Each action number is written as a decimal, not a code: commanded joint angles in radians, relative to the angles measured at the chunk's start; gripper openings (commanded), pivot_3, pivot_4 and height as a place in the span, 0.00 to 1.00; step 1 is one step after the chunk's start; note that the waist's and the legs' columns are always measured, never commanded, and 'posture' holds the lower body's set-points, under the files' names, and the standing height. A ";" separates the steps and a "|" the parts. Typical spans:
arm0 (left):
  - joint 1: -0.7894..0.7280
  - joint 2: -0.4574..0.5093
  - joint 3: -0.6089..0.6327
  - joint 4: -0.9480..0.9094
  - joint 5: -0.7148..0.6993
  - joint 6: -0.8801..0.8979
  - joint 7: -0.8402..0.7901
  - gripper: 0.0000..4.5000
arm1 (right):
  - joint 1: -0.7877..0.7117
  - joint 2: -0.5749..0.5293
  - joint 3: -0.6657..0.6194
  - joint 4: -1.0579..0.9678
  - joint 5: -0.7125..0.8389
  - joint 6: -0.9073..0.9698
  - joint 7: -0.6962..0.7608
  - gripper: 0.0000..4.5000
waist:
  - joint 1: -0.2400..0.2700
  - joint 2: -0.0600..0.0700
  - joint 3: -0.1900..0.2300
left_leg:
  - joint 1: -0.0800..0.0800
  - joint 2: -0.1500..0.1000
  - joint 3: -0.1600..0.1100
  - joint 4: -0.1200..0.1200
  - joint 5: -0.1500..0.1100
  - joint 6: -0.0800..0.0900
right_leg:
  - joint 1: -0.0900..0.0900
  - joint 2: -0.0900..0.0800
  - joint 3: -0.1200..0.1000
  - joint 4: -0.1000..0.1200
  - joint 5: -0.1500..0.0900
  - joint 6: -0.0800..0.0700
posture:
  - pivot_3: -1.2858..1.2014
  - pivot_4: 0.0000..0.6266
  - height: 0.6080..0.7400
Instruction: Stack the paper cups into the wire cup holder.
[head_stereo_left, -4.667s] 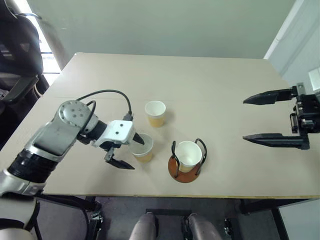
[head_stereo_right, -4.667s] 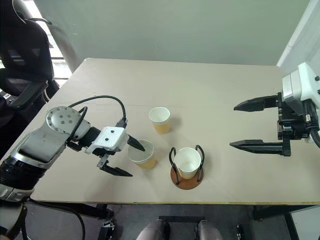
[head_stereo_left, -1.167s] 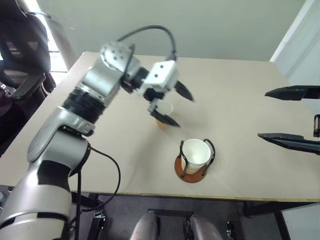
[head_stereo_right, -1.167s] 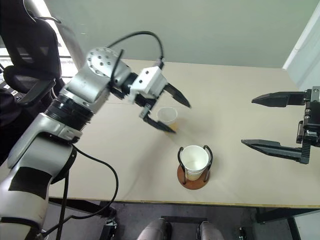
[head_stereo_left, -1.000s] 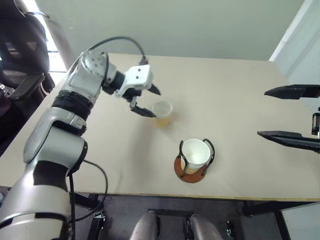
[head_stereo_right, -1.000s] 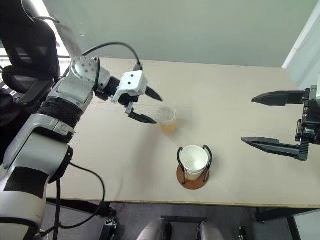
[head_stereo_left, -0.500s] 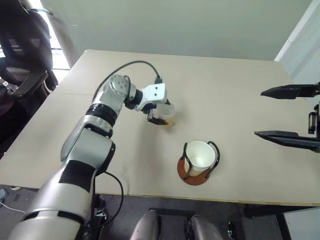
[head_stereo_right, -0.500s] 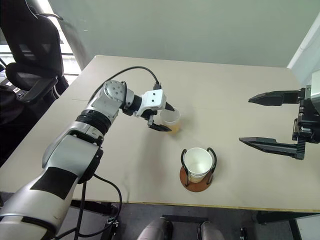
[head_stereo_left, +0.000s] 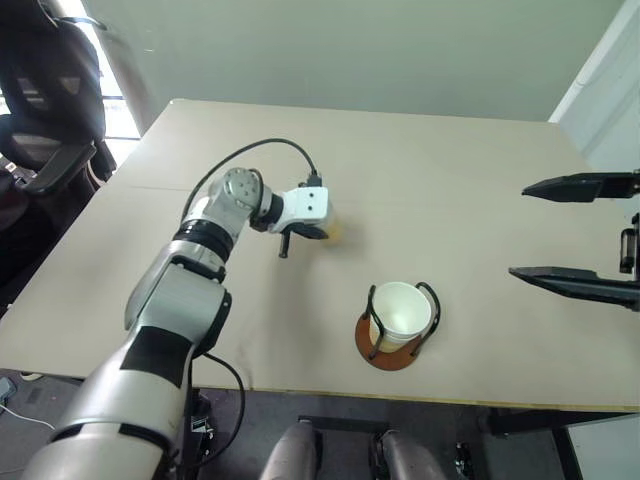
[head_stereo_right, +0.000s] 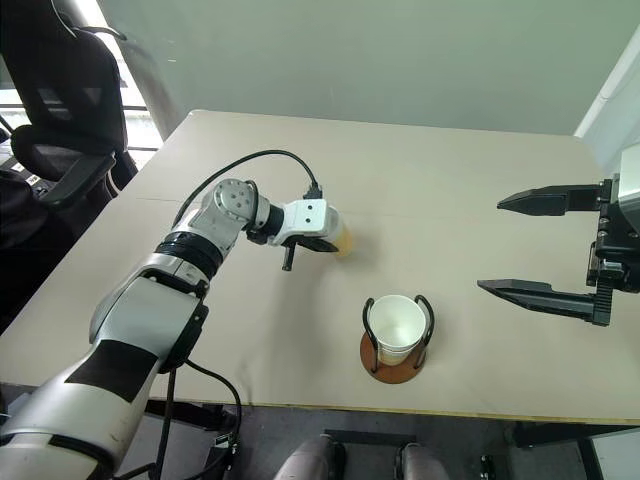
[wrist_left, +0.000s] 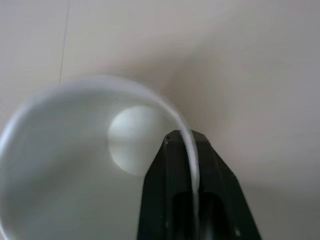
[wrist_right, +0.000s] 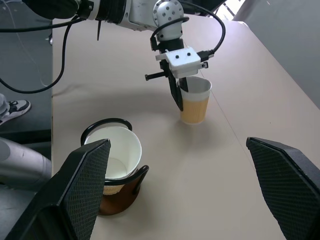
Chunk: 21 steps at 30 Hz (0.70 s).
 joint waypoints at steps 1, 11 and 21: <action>-0.059 0.013 0.060 -0.033 -0.047 -0.015 -0.131 0.01 | -0.012 -0.017 -0.042 -0.001 0.003 -0.006 -0.004 1.00 | 0.000 0.000 0.000 | 0.000 0.000 0.000 0.000 0.000 0.000 | 0.000 0.000 0.000 0.000 0.000 0.000 | 0.52 0.24 1.00; -0.156 0.203 -0.191 -0.759 -0.798 0.414 -0.388 0.01 | -0.003 -0.025 -0.068 0.007 -0.018 -0.006 0.015 1.00 | -0.002 0.000 0.000 | -0.001 0.000 0.002 0.001 -0.003 0.005 | 0.000 0.000 0.001 -0.001 0.000 0.000 | 0.52 0.24 1.00; -0.319 0.449 -0.742 -1.071 -1.076 0.229 -0.388 0.01 | 0.097 -0.048 -0.229 -0.006 -0.063 0.064 0.144 1.00 | -0.003 0.004 -0.002 | 0.003 0.001 0.004 0.000 -0.011 0.011 | 0.001 -0.001 0.004 -0.002 0.001 0.000 | 0.52 0.24 1.00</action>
